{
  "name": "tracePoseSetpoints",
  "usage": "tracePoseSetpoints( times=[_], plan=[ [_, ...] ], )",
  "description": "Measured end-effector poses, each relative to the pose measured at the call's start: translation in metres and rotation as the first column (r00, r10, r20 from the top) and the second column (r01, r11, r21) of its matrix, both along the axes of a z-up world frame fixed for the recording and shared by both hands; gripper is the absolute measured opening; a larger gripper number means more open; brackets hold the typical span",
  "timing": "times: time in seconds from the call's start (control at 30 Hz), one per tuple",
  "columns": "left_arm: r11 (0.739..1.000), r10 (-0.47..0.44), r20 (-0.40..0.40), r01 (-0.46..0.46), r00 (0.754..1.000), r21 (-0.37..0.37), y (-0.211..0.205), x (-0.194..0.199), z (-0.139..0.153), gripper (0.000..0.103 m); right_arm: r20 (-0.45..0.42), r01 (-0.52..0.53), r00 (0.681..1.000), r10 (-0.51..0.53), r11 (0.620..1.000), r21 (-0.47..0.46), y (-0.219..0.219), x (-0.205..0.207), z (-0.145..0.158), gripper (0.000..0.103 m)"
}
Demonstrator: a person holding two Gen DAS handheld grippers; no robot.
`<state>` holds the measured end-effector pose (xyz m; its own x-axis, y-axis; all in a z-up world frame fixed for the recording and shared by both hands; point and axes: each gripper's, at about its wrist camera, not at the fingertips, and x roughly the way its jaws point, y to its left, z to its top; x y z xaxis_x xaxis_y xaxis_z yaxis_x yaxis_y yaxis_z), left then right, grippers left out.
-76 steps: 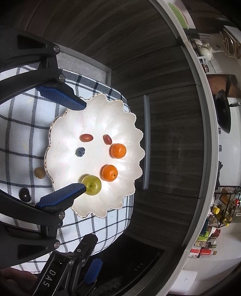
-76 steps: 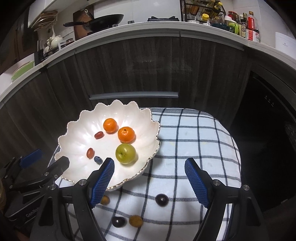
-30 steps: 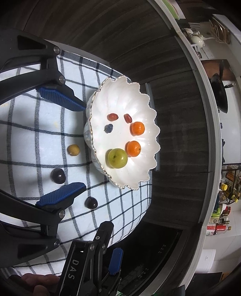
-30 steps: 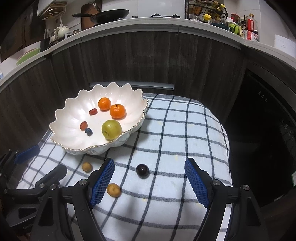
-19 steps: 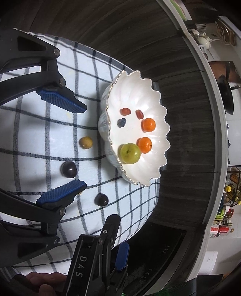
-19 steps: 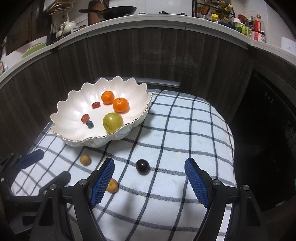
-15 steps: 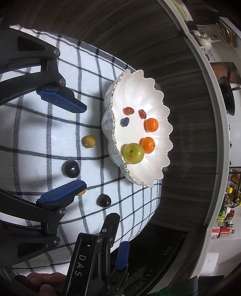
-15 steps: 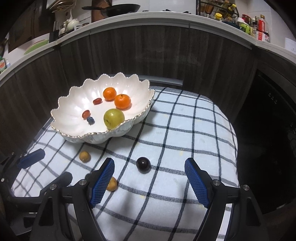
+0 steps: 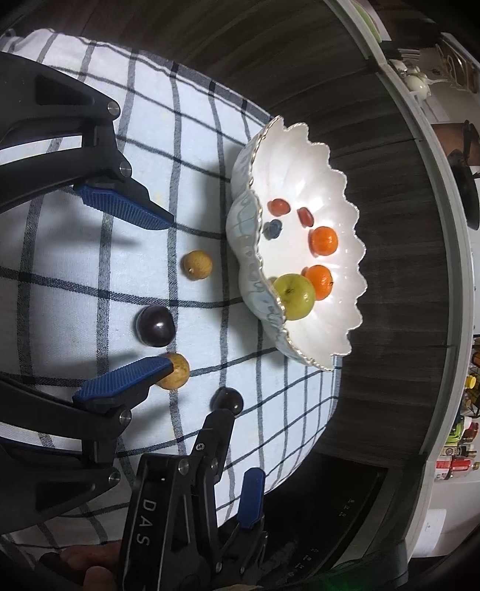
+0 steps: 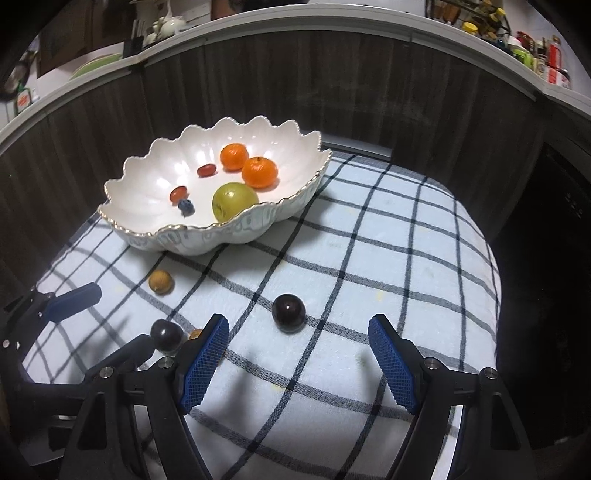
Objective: Organize fruits
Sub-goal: 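Move both open tools toward the dark plums remaining on the cloth, then grasp a dark plum with the left tool while the right tool grasps the other dark plum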
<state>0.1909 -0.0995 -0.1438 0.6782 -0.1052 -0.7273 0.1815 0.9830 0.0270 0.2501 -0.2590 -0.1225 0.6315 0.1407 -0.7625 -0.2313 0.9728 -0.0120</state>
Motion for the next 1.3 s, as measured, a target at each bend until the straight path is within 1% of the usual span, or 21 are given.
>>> tracePoseSetpoints(
  times=[0.1, 0.3, 0.47, 0.57, 0.63, 0.73, 0.83, 1.07, 1.13, 1.23, 1.3],
  plan=[
    [1.0, -0.014, -0.016, 0.014, 1.0, 0.002, -0.003, 0.001, -0.006, 0.064, 0.002, -0.022, 1.0, 0.022, 1.0, -0.009, 0.001, 0.002, -0.004, 0.079],
    [1.0, -0.009, -0.038, 0.009, 0.999, -0.004, -0.005, 0.004, -0.015, 0.062, 0.0, -0.037, 0.999, 0.037, 0.999, -0.02, -0.001, 0.008, -0.011, 0.078],
    [1.0, -0.011, -0.051, 0.01, 0.999, -0.015, -0.006, 0.008, -0.022, 0.062, -0.007, -0.057, 0.998, 0.057, 0.998, -0.023, -0.001, 0.014, -0.018, 0.072],
    [1.0, -0.009, -0.065, 0.007, 0.998, -0.025, -0.006, 0.01, -0.026, 0.059, -0.017, -0.066, 0.998, 0.066, 0.998, -0.023, 0.0, 0.017, -0.023, 0.067],
    [1.0, -0.009, -0.073, 0.007, 0.997, -0.029, -0.007, 0.011, -0.027, 0.058, -0.02, -0.072, 0.997, 0.071, 0.997, -0.015, 0.0, 0.019, -0.025, 0.065],
    [0.999, -0.013, -0.081, 0.011, 0.997, -0.035, -0.008, 0.011, -0.03, 0.058, -0.019, -0.078, 0.997, 0.078, 0.997, -0.011, 0.001, 0.022, -0.027, 0.065],
    [0.999, -0.022, -0.093, 0.018, 0.995, -0.04, -0.01, 0.012, -0.032, 0.052, -0.028, -0.081, 0.996, 0.081, 0.997, 0.001, 0.001, 0.026, -0.031, 0.065],
    [0.998, -0.02, -0.096, 0.014, 0.995, -0.061, -0.009, 0.014, -0.032, 0.043, -0.035, -0.1, 0.994, 0.1, 0.995, 0.014, 0.006, 0.028, -0.035, 0.053],
    [0.998, -0.016, -0.096, 0.011, 0.995, -0.056, -0.009, 0.015, -0.032, 0.041, -0.034, -0.101, 0.994, 0.101, 0.995, 0.01, 0.007, 0.028, -0.035, 0.053],
    [0.998, -0.017, -0.096, 0.012, 0.995, -0.053, -0.01, 0.016, -0.032, 0.039, -0.039, -0.096, 0.995, 0.097, 0.995, 0.012, 0.007, 0.031, -0.037, 0.049],
    [0.998, -0.017, -0.093, 0.012, 0.996, -0.054, -0.01, 0.015, -0.031, 0.034, -0.046, -0.092, 0.995, 0.093, 0.996, 0.013, 0.007, 0.033, -0.039, 0.045]
  ],
)
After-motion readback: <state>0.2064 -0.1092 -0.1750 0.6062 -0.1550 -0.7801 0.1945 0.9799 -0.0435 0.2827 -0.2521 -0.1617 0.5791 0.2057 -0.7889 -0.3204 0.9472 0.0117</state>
